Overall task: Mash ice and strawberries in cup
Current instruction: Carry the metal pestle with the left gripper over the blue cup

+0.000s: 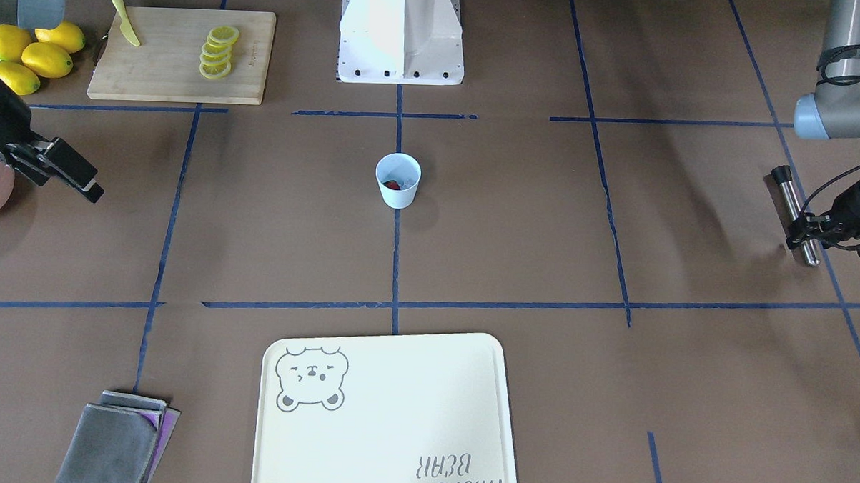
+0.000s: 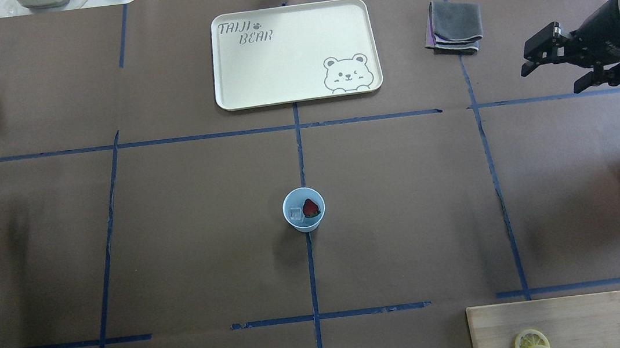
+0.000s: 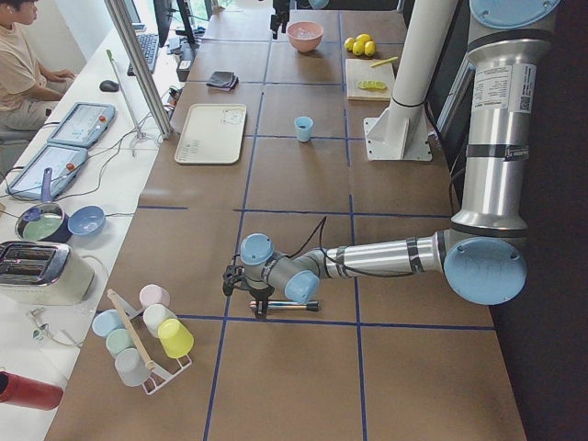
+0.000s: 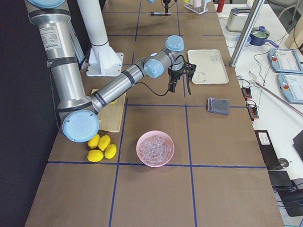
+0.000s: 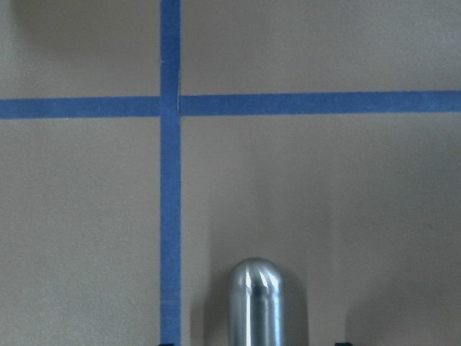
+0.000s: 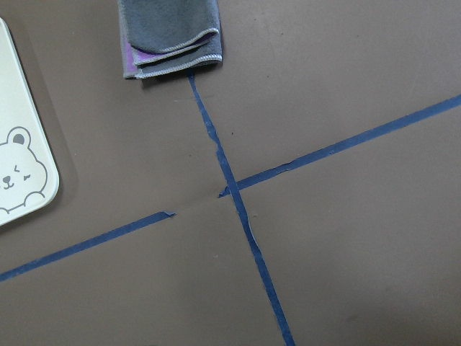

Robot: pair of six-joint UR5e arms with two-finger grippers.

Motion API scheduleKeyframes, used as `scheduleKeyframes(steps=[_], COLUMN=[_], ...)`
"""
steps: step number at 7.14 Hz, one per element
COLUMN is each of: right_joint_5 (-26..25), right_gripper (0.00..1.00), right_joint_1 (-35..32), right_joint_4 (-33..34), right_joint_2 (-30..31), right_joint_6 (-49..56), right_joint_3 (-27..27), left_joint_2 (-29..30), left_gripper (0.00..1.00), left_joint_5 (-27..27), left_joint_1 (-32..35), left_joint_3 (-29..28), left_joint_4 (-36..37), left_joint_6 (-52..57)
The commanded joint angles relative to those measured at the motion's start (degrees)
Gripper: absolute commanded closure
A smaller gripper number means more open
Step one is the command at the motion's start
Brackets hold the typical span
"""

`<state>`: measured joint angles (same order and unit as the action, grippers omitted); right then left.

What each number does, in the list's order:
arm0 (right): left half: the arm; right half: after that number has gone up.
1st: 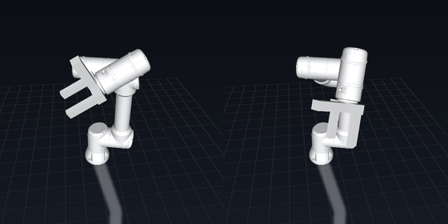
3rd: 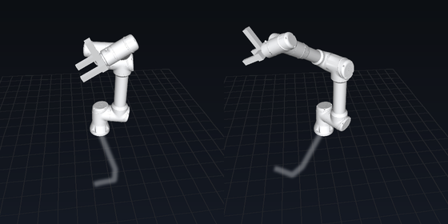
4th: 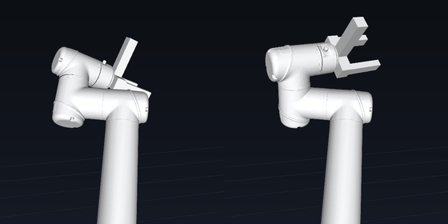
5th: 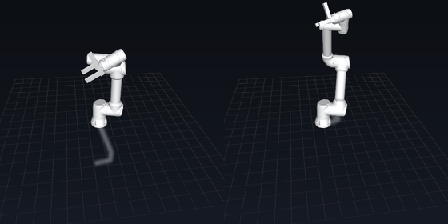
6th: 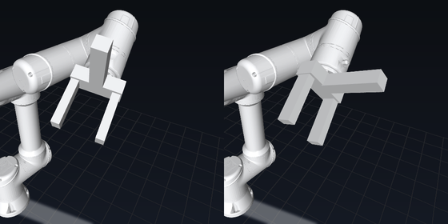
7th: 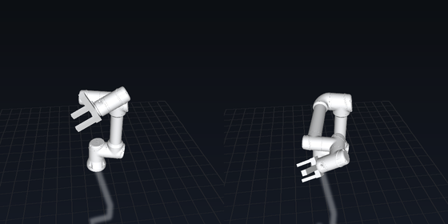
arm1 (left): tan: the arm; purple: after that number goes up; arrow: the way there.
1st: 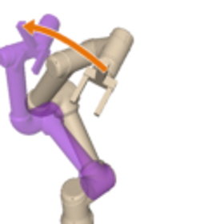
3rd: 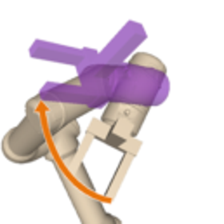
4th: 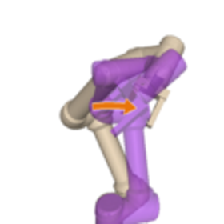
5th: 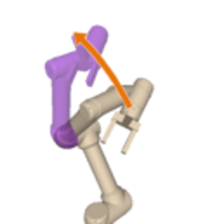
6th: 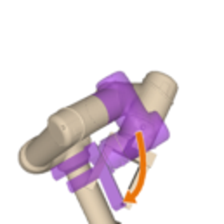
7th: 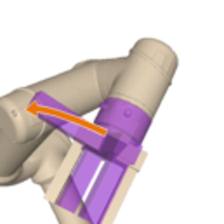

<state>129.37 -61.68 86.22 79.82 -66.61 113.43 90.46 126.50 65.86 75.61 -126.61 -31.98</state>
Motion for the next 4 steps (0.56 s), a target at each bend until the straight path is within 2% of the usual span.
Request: scheduleKeyframes(steps=[1, 2, 3, 4], right_joint_5=[0.0, 0.0, 0.0, 0.0], right_gripper=[0.00, 0.00, 0.00, 0.00], right_joint_1=[0.1, 0.1, 0.1, 0.1], right_joint_4=[0.0, 0.1, 0.0, 0.0], right_joint_2=[-0.2, -0.2, -0.2, -0.4], right_joint_6=[0.0, 0.0, 0.0, 0.0], right_joint_3=[0.2, 0.3, 0.2, 0.0], left_joint_2=[0.4, 1.2, 1.4, 1.3], left_gripper=[0.96, 1.00, 1.00, 1.00], left_joint_5=[0.1, 0.2, 3.4, 9.4], left_joint_1=[0.0, 0.0, 0.0, 0.1], left_joint_3=[-0.3, -0.2, 0.2, 2.7], left_joint_4=[0.1, 0.1, 0.2, 0.1], left_joint_6=[0.1, 0.1, 0.1, 0.1])
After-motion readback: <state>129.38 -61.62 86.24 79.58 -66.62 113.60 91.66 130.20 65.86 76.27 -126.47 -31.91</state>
